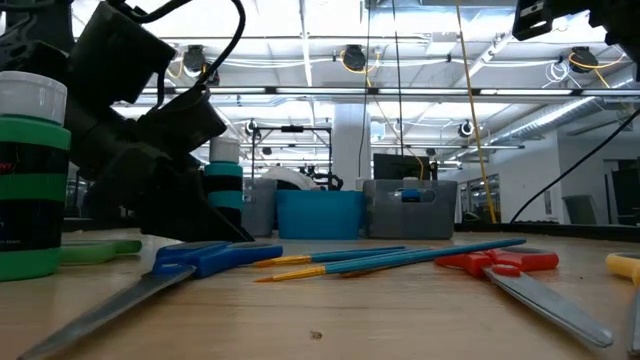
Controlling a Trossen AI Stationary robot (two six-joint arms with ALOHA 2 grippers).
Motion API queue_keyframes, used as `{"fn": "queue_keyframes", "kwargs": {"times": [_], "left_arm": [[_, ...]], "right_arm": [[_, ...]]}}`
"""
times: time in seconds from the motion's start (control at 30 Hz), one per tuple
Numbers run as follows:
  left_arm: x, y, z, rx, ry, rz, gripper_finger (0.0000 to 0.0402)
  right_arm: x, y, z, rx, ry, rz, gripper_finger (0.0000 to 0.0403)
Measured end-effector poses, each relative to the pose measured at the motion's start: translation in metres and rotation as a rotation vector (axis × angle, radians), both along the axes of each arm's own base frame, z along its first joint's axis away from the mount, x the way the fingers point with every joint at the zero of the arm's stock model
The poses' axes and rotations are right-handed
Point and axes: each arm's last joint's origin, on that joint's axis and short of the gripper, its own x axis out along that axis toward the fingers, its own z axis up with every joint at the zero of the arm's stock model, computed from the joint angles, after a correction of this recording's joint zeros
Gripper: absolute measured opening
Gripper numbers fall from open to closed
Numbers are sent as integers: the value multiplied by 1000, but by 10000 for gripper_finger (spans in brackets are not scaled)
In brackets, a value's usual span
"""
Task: Pick & Place Paint Supplies
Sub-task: Put the light blue coloring bottle into the right gray bin
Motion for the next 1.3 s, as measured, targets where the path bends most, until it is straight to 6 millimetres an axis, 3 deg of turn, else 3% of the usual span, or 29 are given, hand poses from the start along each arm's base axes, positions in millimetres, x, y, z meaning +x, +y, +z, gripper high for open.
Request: {"fn": "queue_keyframes", "kwargs": {"times": [0.17, 0.37, 0.67, 0.77, 1.0, 1.2, 1.3], "left_arm": [[1, 1, 0, -32, -11, 40, 132], [1, 8, 8, -110, -39, 131, 148], [6, 24, 70, -139, -247, 161, 124], [15, 25, 97, -92, -292, 142, 126], [54, 19, 141, 22, -276, 96, 131], [79, 17, 145, 50, -283, 92, 127], [84, 18, 137, 53, -254, 88, 130]], "right_arm": [[0, 0, 0, 0, 0, 0, 171], [0, 0, 0, 1, 0, -3, 171], [-1, 0, 2, 5, -24, -6, 171], [0, -1, 3, 17, -25, -44, 171], [3, -9, 11, 168, -76, -314, 171], [23, -6, 11, 226, 43, -441, 174], [42, 2, 17, 186, 154, -536, 186]]}}
